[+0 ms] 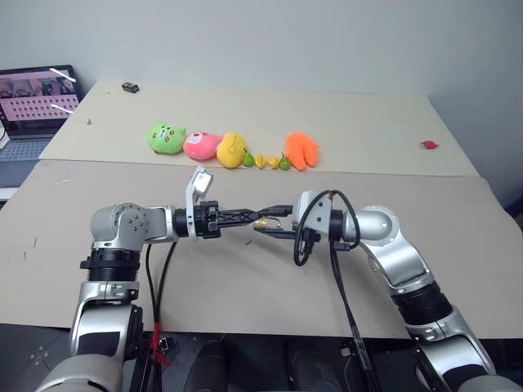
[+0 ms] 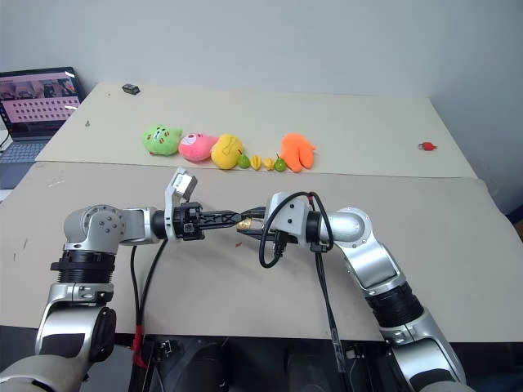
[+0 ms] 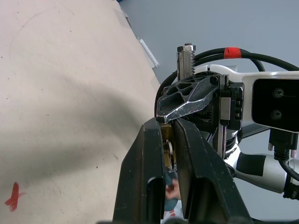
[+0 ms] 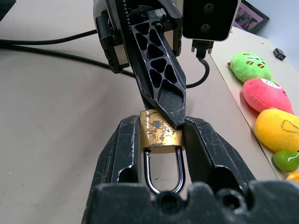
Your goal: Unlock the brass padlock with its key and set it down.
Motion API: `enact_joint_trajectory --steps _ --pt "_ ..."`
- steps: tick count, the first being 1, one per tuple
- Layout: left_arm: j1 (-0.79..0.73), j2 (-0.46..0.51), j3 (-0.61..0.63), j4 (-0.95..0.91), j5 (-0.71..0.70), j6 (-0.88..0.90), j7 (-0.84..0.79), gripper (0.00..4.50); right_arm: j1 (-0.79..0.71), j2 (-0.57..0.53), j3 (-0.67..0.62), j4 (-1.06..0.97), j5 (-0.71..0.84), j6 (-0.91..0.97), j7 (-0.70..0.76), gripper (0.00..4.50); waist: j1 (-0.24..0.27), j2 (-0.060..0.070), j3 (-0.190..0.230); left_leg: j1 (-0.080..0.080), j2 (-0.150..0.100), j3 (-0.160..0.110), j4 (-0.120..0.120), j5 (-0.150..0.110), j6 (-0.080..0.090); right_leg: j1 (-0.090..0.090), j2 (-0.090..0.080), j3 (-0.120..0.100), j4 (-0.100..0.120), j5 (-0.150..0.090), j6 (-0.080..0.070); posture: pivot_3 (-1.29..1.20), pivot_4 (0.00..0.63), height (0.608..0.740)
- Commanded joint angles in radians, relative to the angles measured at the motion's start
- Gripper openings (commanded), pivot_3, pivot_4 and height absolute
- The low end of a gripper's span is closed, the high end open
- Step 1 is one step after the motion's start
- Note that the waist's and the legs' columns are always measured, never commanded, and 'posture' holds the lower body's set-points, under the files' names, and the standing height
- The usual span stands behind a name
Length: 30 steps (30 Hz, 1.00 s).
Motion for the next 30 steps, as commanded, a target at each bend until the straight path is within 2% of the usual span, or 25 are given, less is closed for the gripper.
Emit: enact_joint_trajectory --steps 1,6,8,9,12,20,24,25,30 --pt "-0.024 -0.024 -0.026 -0.050 -0.054 0.026 -0.042 0.04 -0.029 0.000 -0.031 0.007 -0.005 0.001 -0.027 0.93 0.000 0.000 0.000 0.000 0.000 0.000 0.000 0.000 0.000 0.000 0.000 0.000 0.000 0.000 0.000 0.00 0.150 0.722" --pt "-0.014 -0.017 -0.038 -0.077 -0.077 0.062 -0.059 0.04 -0.030 0.001 -0.032 0.008 -0.005 0.001 -0.027 0.93 0.000 0.000 0.000 0.000 0.000 0.000 0.000 0.000 0.000 0.000 0.000 0.000 0.000 0.000 0.000 0.00 0.150 0.722" --pt "-0.015 -0.014 -0.033 -0.073 -0.090 0.078 -0.069 0.95 -0.030 0.001 -0.032 0.006 -0.004 0.001 -0.028 0.93 0.000 0.000 0.000 0.000 0.000 0.000 0.000 0.000 0.000 0.000 0.000 0.000 0.000 0.000 0.000 0.00 0.150 0.722" --pt "-0.013 -0.012 -0.040 -0.080 -0.080 0.063 -0.067 1.10 -0.029 0.001 -0.032 0.006 -0.004 0.001 -0.028 0.93 0.000 0.000 0.000 0.000 0.000 0.000 0.000 0.000 0.000 0.000 0.000 0.000 0.000 0.000 0.000 0.00 0.150 0.722" --pt "-0.008 -0.009 -0.062 -0.096 -0.055 0.028 -0.058 2.27 -0.028 0.002 -0.031 0.005 -0.005 0.002 -0.029 0.93 0.000 0.000 0.000 0.000 0.000 0.000 0.000 0.000 0.000 0.000 0.000 0.000 0.000 0.000 0.000 0.00 0.150 0.722" --pt "0.005 0.013 -0.083 -0.102 -0.061 0.007 -0.086 2.27 -0.030 0.004 -0.031 0.011 -0.006 0.000 -0.031 0.93 -0.001 0.000 0.000 0.000 0.000 0.000 0.000 0.000 0.000 0.000 0.000 0.000 0.000 0.000 0.000 0.00 0.150 0.722" --pt "-0.006 0.014 -0.078 -0.071 -0.042 -0.011 -0.081 1.28 -0.028 0.002 -0.031 0.009 -0.005 0.001 -0.032 0.93 0.000 0.000 0.000 0.000 0.000 0.000 0.000 0.000 0.000 0.000 0.000 0.000 0.000 0.000 0.000 0.00 0.150 0.722" --pt "-0.009 0.012 -0.081 -0.069 -0.033 -0.021 -0.077 1.17 -0.028 0.003 -0.031 0.010 -0.004 0.001 -0.033 0.93 0.000 0.000 0.000 0.000 0.000 0.000 0.000 0.000 0.000 0.000 0.000 0.000 0.000 0.000 0.000 0.00 0.150 0.722" --pt "-0.020 -0.001 -0.069 -0.037 -0.026 -0.032 -0.060 1.16 -0.027 0.002 -0.031 0.012 -0.004 0.000 -0.030 0.93 0.001 0.000 0.000 0.000 0.000 0.000 0.000 0.000 0.000 0.000 0.000 0.000 0.000 0.000 0.000 0.00 0.150 0.722"
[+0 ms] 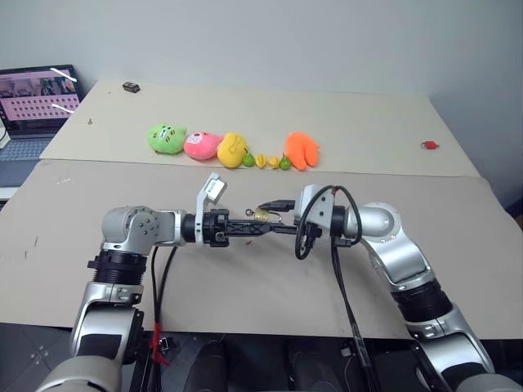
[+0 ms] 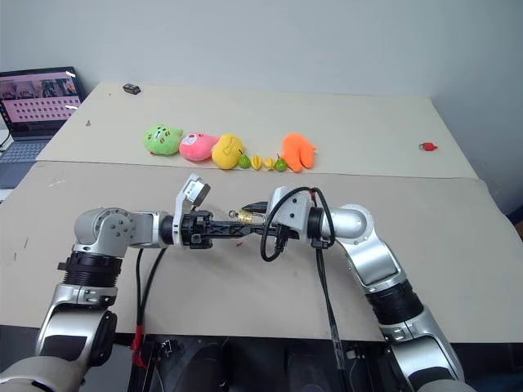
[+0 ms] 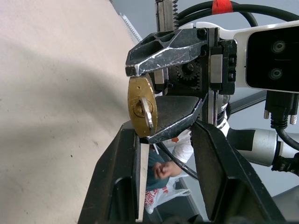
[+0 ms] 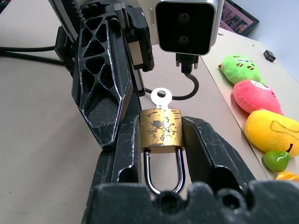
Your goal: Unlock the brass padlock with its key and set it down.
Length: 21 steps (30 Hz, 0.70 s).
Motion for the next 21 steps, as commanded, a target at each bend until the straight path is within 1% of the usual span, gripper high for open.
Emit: enact_joint_trajectory --steps 1,4,7,9,11,12,14,21 --pt "-0.031 -0.007 0.015 0.012 -0.007 -0.016 0.000 1.16 -0.014 -0.003 -0.011 -0.004 -0.014 0.000 -0.019 0.93 0.000 0.000 0.000 0.000 0.000 0.000 0.000 0.000 0.000 0.000 0.000 0.000 0.000 0.000 0.000 0.00 0.150 0.722" --pt "-0.030 0.008 0.012 0.026 0.001 -0.022 -0.011 1.16 -0.014 -0.004 -0.012 -0.003 -0.014 -0.001 -0.018 0.93 -0.001 0.000 0.000 0.000 0.000 0.000 0.000 0.000 0.000 0.000 0.000 0.000 0.000 0.000 0.000 0.00 0.150 0.722" --pt "-0.022 0.031 -0.022 0.047 0.049 -0.078 -0.029 1.16 -0.014 -0.004 -0.012 -0.002 -0.015 -0.002 -0.018 0.93 -0.001 0.000 0.000 0.000 0.000 0.000 0.000 0.000 0.000 0.000 0.000 0.000 0.000 0.000 0.000 0.00 0.150 0.722" --pt "-0.022 0.025 -0.021 0.067 0.070 -0.122 -0.027 1.16 -0.015 -0.003 -0.013 -0.002 -0.016 -0.002 -0.018 0.93 0.000 0.000 0.000 0.000 0.000 0.000 0.000 0.000 0.000 0.000 0.000 0.000 0.000 0.000 0.000 0.00 0.150 0.722" --pt "-0.036 0.016 -0.007 0.096 0.065 -0.110 -0.010 2.11 -0.014 -0.004 -0.013 -0.003 -0.016 -0.003 -0.018 0.93 0.000 0.000 0.000 0.000 0.000 0.000 0.000 0.000 0.000 0.000 0.000 0.000 0.000 0.000 0.000 0.00 0.150 0.722" --pt "-0.037 0.016 -0.015 0.091 0.075 -0.125 -0.008 2.32 -0.013 -0.004 -0.013 -0.004 -0.017 -0.003 -0.018 0.93 0.000 0.000 0.000 0.000 0.000 0.000 0.000 0.000 0.000 0.000 0.000 0.000 0.000 0.000 0.000 0.00 0.150 0.722" --pt "-0.032 0.018 -0.039 0.070 0.092 -0.150 -0.023 3.18 -0.014 -0.004 -0.012 -0.004 -0.018 -0.002 -0.017 0.93 -0.001 0.000 0.000 0.000 0.000 0.000 0.000 0.000 0.000 0.000 0.000 0.000 0.000 0.000 0.000 0.00 0.150 0.722" --pt "-0.032 0.005 -0.025 0.078 0.102 -0.162 -0.022 3.18 -0.009 -0.002 -0.011 -0.012 -0.020 0.002 -0.018 0.93 0.000 0.000 0.000 0.000 0.000 0.000 0.000 0.000 0.000 0.000 0.000 0.000 0.000 0.000 0.000 0.00 0.150 0.722"
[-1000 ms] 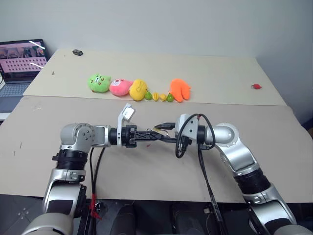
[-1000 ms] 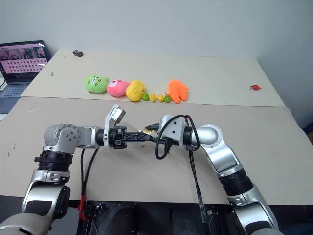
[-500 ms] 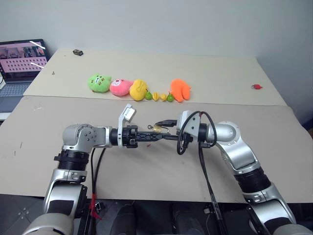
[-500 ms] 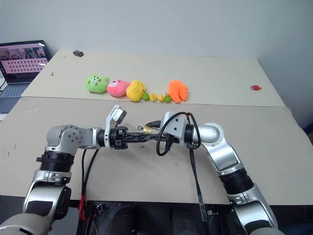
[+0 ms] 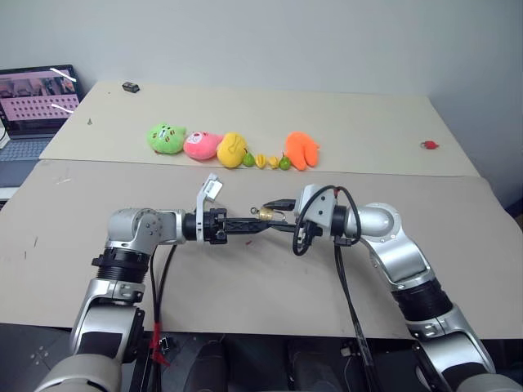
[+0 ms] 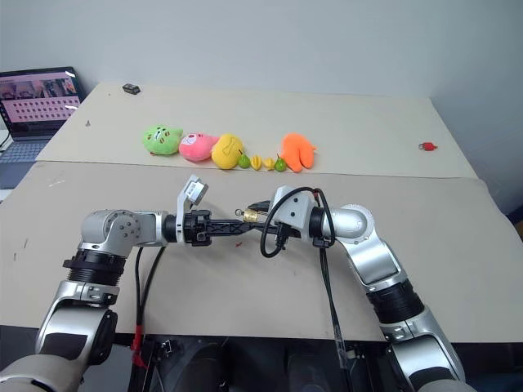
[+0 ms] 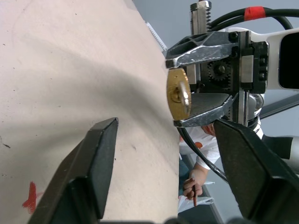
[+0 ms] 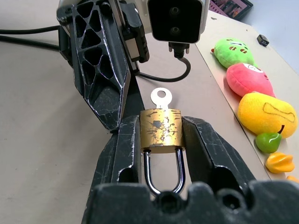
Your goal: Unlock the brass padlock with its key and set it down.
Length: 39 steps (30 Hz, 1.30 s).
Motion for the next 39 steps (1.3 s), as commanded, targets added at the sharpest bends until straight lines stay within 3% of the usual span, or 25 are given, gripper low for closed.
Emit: enact_joint_trajectory --steps 1,6,11,18,39 --pt "-0.026 -0.012 0.031 -0.001 -0.006 -0.016 0.012 3.18 -0.008 0.001 -0.009 -0.036 0.010 -0.004 0.000 0.93 0.000 0.000 0.000 0.000 0.000 0.000 0.000 0.000 0.000 0.000 0.000 0.000 0.000 0.000 0.000 0.00 0.150 0.722" --pt "-0.111 -0.036 0.192 0.085 -0.146 0.162 0.039 3.18 -0.006 0.001 -0.006 -0.039 0.010 -0.001 0.002 0.93 -0.001 0.000 0.000 0.000 0.000 0.000 0.000 0.000 0.000 0.000 0.000 0.000 0.000 0.000 0.000 0.00 0.150 0.722" --pt "-0.105 0.011 0.210 0.040 -0.223 0.314 0.003 3.18 -0.006 -0.008 -0.009 -0.039 0.013 0.003 0.014 0.93 -0.007 0.000 0.001 0.000 0.000 0.000 0.000 0.000 0.000 0.000 0.000 0.001 0.000 0.000 0.000 0.00 0.150 0.722" --pt "-0.062 0.032 0.189 -0.004 -0.213 0.309 0.006 3.18 -0.019 -0.079 -0.063 0.022 0.027 -0.026 0.049 0.93 0.006 0.000 0.001 0.000 0.000 0.000 0.000 0.000 0.000 0.000 -0.001 0.000 0.000 0.000 0.000 0.00 0.150 0.722" --pt "-0.033 0.035 0.129 -0.028 -0.192 0.265 0.002 3.18 -0.114 -0.122 -0.128 0.028 0.094 0.012 0.100 0.93 0.000 0.000 0.001 0.000 -0.001 0.000 0.000 0.000 0.000 0.000 -0.001 0.000 0.000 0.000 0.000 0.00 0.150 0.722"
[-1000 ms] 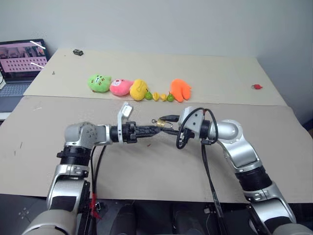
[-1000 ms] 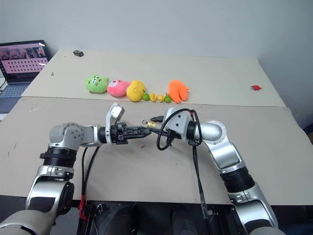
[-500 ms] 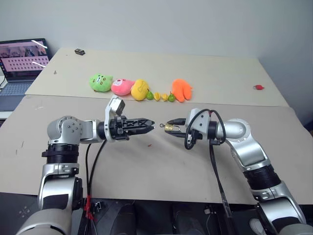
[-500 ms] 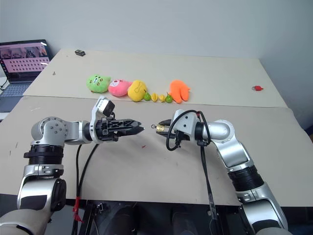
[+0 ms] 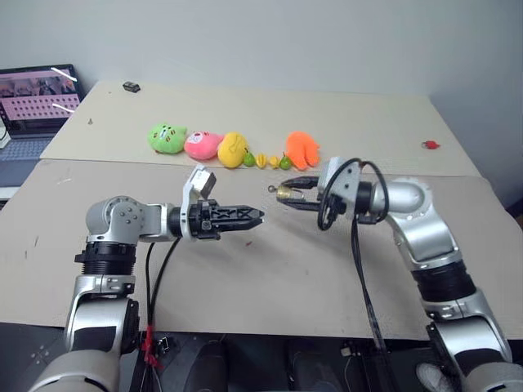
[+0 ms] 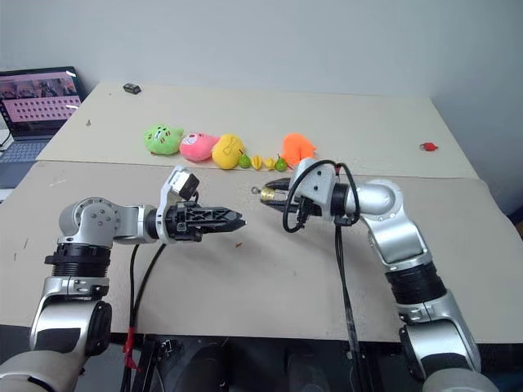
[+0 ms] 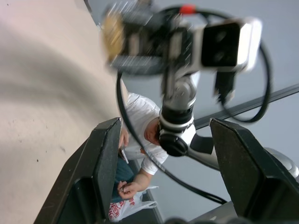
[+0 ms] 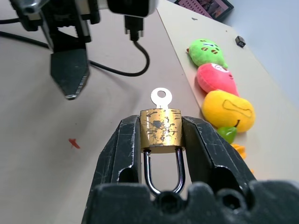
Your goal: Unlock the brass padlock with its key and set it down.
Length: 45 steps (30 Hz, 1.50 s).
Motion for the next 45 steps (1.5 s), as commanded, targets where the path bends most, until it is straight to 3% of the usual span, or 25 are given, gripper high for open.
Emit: enact_joint_trajectory --steps 1,23,30,45 --pt "-0.003 0.003 0.006 -0.011 0.000 -0.029 -0.002 3.18 -0.008 -0.016 -0.030 -0.032 0.032 0.001 0.016 0.93 0.000 0.000 0.000 0.000 0.000 0.000 0.000 0.000 0.000 0.000 0.000 0.000 0.000 0.000 0.000 0.00 0.150 0.722" --pt "-0.017 -0.032 0.024 0.032 0.009 -0.070 0.041 3.18 0.075 0.014 0.016 -0.284 0.108 0.182 -0.004 0.93 0.001 0.000 0.000 0.000 0.000 0.000 0.000 0.000 0.000 0.000 0.000 0.000 0.000 0.000 0.000 0.00 0.150 0.722" --pt "-0.050 -0.048 0.044 0.077 0.008 -0.080 0.068 3.18 0.115 0.007 0.051 -0.294 0.086 0.175 -0.002 0.93 0.001 0.000 0.000 0.000 0.000 0.000 0.000 0.000 0.000 0.000 0.000 0.000 0.000 0.000 0.000 0.00 0.150 0.722" --pt "0.000 -0.042 0.016 -0.006 -0.022 -0.017 0.049 3.18 0.088 0.019 0.048 -0.240 0.065 0.150 -0.005 0.93 0.000 0.000 0.000 0.000 0.000 0.000 0.000 0.000 0.000 0.000 0.000 0.000 0.000 0.000 0.000 0.00 0.150 0.722"
